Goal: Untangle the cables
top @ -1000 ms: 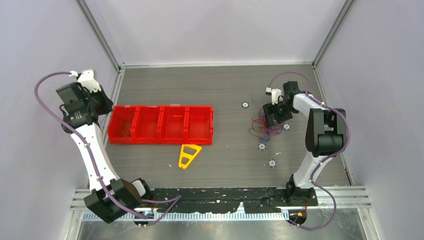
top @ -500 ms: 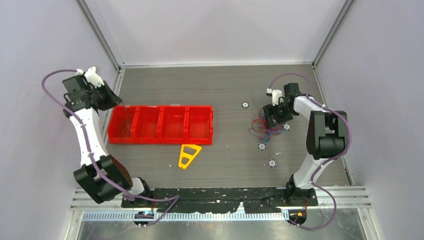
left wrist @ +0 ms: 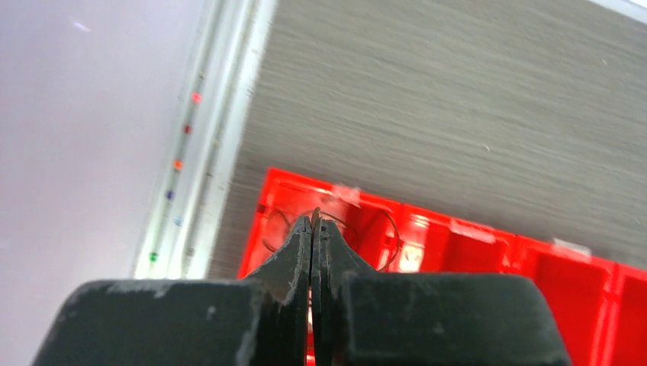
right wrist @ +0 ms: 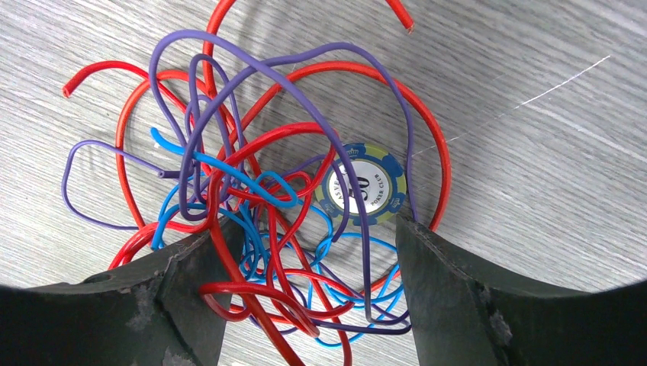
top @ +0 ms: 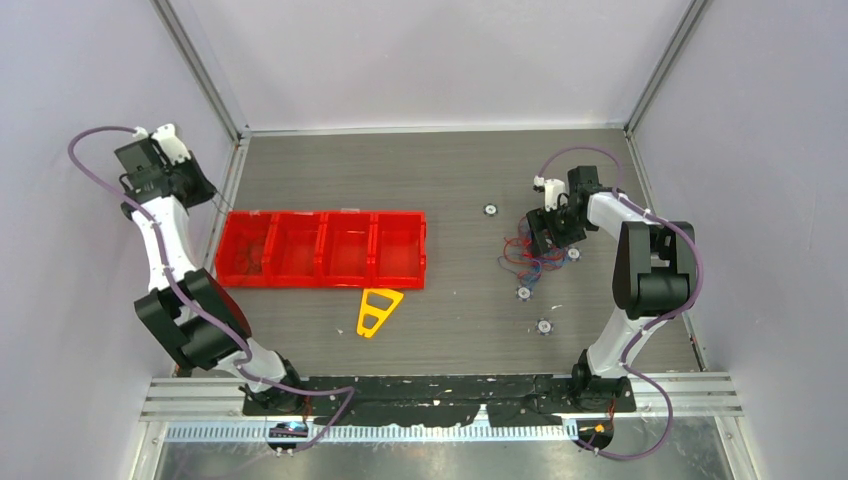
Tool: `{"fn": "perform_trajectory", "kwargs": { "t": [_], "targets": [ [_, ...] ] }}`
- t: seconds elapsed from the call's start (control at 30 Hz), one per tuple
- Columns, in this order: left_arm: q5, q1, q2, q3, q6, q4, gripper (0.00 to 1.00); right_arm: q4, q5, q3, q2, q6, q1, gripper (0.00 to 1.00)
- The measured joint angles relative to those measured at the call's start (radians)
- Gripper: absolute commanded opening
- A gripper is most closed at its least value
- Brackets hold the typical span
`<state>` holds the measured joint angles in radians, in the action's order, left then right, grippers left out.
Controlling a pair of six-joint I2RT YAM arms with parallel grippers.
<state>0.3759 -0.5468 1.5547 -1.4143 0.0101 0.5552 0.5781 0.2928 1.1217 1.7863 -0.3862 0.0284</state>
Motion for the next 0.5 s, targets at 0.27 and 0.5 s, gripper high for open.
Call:
{"fn": "perform_trajectory", "kwargs": {
  "t": [0.27,0.5],
  "targets": [
    [-0.088,-0.042,-0.028,-0.059,-0.107,-0.072,0.0,0.0,0.0,0.0,0.0,0.001,0.0,0.77],
    [-0.15,-0.042,-0.107,0.041,-0.244,-0.102,0.0,-0.002,0.0,0.0,0.0,0.014,0.0,0.77]
  ]
}}
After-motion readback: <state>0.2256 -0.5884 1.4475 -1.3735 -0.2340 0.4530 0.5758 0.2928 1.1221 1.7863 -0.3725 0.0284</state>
